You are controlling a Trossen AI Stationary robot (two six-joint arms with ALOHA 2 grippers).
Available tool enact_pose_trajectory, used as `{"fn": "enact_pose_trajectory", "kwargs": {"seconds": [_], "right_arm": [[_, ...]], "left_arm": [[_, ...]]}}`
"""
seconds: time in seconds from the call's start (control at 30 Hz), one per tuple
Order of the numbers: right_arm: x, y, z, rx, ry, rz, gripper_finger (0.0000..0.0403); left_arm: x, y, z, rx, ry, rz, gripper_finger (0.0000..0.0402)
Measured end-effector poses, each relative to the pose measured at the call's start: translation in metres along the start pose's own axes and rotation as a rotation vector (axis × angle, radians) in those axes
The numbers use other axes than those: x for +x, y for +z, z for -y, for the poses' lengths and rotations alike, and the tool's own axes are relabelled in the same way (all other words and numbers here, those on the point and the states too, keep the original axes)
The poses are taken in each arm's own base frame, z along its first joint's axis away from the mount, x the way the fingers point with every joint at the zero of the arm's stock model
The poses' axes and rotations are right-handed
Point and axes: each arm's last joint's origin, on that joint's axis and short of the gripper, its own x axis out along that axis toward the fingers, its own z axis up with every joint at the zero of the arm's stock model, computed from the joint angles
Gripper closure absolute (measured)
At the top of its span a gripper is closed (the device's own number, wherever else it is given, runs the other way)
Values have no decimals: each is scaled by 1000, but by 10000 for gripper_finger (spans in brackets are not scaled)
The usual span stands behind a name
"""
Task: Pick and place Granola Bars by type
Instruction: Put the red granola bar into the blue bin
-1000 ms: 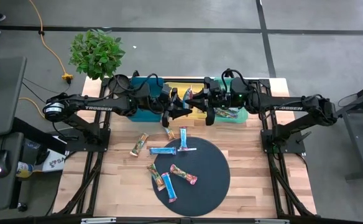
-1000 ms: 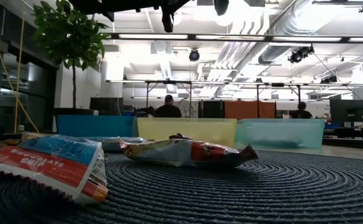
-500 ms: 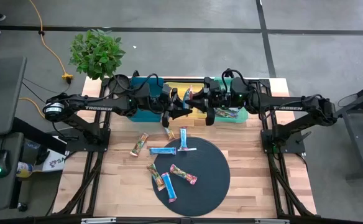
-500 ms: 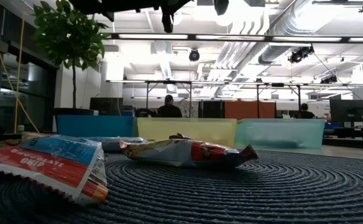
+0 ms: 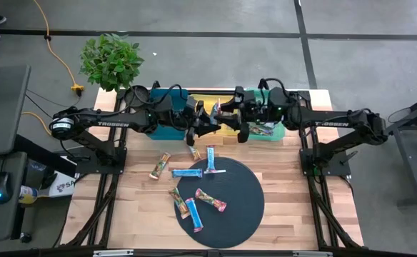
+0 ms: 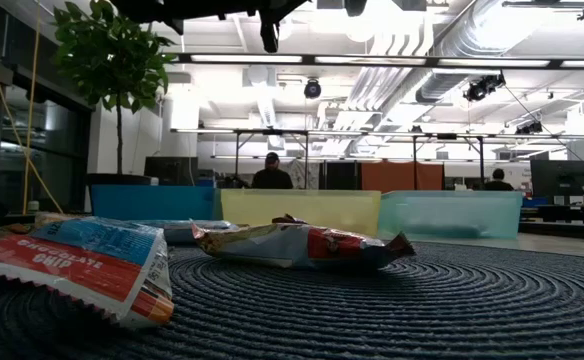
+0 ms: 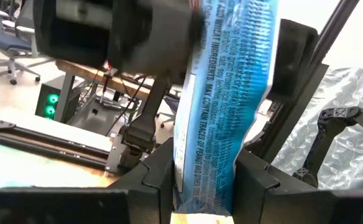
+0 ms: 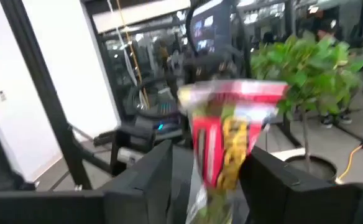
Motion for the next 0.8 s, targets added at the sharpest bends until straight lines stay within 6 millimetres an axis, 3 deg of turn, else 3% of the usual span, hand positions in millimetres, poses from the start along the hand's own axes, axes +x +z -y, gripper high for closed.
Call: {"fn": "enact_pose_trajectory", "kwargs": {"seconds": [0.2,0.5,0.67,0.8], "right_arm": [[-12,15,6,-31,-49,57,214],[-29,28,13,-49,-165,74,212],[-40,28,16,-55,-257,13,212],[-48,24,17,-40,-333,-68,212]], "left_arm": [[0,0,0,0,1,-1,292],[0,1,-1,42,42,18,292],[0,2,-4,110,147,56,292],[-4,4,-8,170,326,88,292]]}}
